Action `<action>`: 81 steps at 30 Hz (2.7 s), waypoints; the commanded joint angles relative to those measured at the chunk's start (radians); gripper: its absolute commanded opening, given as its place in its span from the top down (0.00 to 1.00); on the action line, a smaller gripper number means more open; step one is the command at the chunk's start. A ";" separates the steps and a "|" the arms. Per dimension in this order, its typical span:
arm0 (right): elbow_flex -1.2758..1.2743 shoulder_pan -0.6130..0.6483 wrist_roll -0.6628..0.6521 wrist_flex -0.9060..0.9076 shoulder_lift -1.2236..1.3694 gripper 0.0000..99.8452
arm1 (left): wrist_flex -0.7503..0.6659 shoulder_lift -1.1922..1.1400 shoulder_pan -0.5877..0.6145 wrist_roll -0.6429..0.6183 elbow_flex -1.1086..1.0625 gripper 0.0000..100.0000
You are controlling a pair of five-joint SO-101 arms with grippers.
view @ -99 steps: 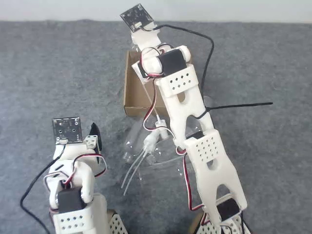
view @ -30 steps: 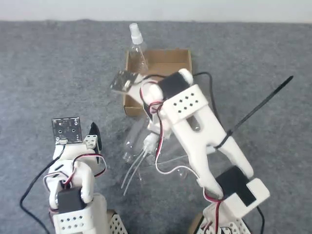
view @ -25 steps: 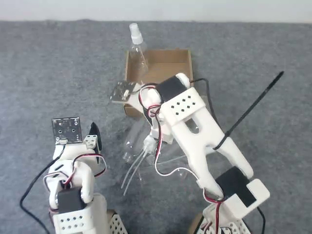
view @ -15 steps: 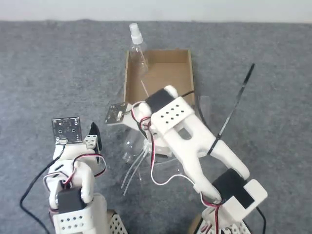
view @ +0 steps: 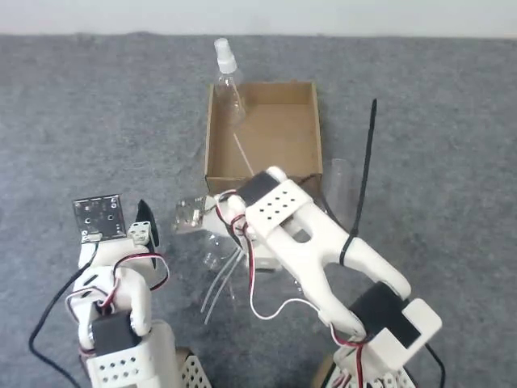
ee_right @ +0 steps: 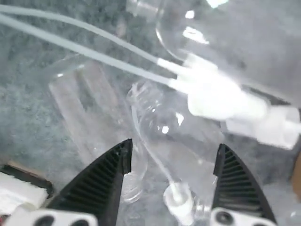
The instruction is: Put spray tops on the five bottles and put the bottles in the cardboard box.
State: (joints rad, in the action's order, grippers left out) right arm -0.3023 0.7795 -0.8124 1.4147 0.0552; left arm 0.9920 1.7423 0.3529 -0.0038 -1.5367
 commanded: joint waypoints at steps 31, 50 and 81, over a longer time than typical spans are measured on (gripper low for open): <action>-0.132 -0.137 -0.133 -0.211 -0.113 0.88 | -0.035 0.014 0.003 0.008 0.007 0.86; -0.092 -0.160 -0.031 0.048 -0.395 0.88 | -0.040 0.014 0.003 0.008 -0.001 0.86; -0.098 -0.719 0.376 0.058 -0.424 0.88 | -0.038 0.014 0.003 0.008 -0.001 0.86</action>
State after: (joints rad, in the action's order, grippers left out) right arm -0.4680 0.1135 -0.4826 1.4929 -0.3268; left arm 0.9889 1.7438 0.3544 -0.0038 -1.5505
